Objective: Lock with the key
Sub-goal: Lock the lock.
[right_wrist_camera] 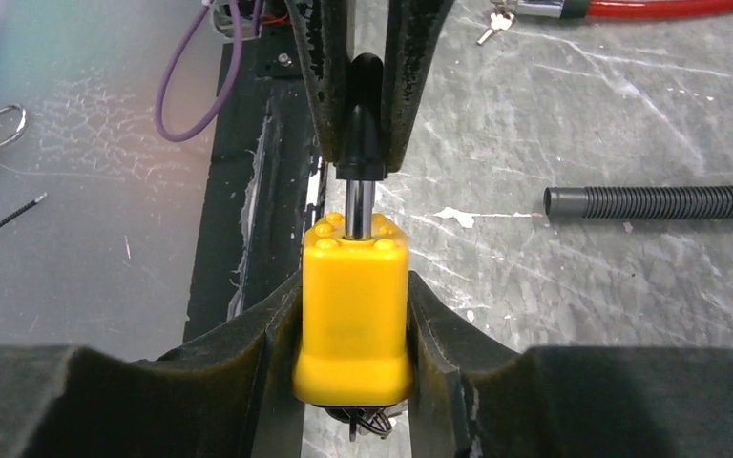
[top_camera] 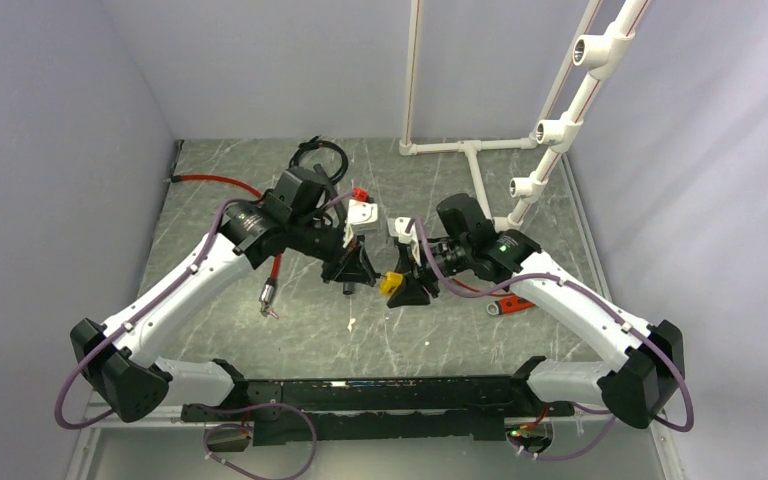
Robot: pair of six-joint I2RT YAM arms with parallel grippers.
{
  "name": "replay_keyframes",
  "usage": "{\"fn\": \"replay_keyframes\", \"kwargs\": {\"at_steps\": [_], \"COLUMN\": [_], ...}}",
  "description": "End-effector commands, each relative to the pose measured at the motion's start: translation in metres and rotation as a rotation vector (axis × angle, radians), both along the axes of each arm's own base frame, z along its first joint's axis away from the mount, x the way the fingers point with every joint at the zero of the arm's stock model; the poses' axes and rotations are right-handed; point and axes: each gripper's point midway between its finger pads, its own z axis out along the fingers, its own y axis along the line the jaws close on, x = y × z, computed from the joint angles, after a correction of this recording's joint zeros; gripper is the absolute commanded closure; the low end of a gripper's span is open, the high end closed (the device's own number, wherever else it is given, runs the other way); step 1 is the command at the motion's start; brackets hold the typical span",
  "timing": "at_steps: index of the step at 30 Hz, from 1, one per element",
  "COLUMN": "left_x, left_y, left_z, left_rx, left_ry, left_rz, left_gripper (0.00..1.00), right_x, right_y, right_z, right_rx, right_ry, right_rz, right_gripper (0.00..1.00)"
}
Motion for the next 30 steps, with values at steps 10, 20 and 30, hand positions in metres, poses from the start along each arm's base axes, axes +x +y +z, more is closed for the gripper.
{"fn": "replay_keyframes", "kwargs": {"at_steps": [10, 20, 30], "left_x": [0.011, 0.008, 0.019], "left_y": [0.009, 0.01, 0.004], "left_z": [0.079, 0.116, 0.128], "left_rx": [-0.319, -0.399, -0.445], "left_ry": [0.136, 0.156, 0.166], "left_rz": [0.039, -0.011, 0.024], "left_gripper": [1.0, 1.0, 1.0], "right_x": [0.018, 0.025, 0.013], "right_y": [-0.003, 0.004, 0.007], "right_z": [0.085, 0.126, 0.132], "right_rx": [0.323, 0.456, 0.485], "right_ry": [-0.023, -0.021, 0.02], "right_rz": [-0.092, -0.135, -0.083], "right_gripper": [0.16, 0.15, 0.37]}}
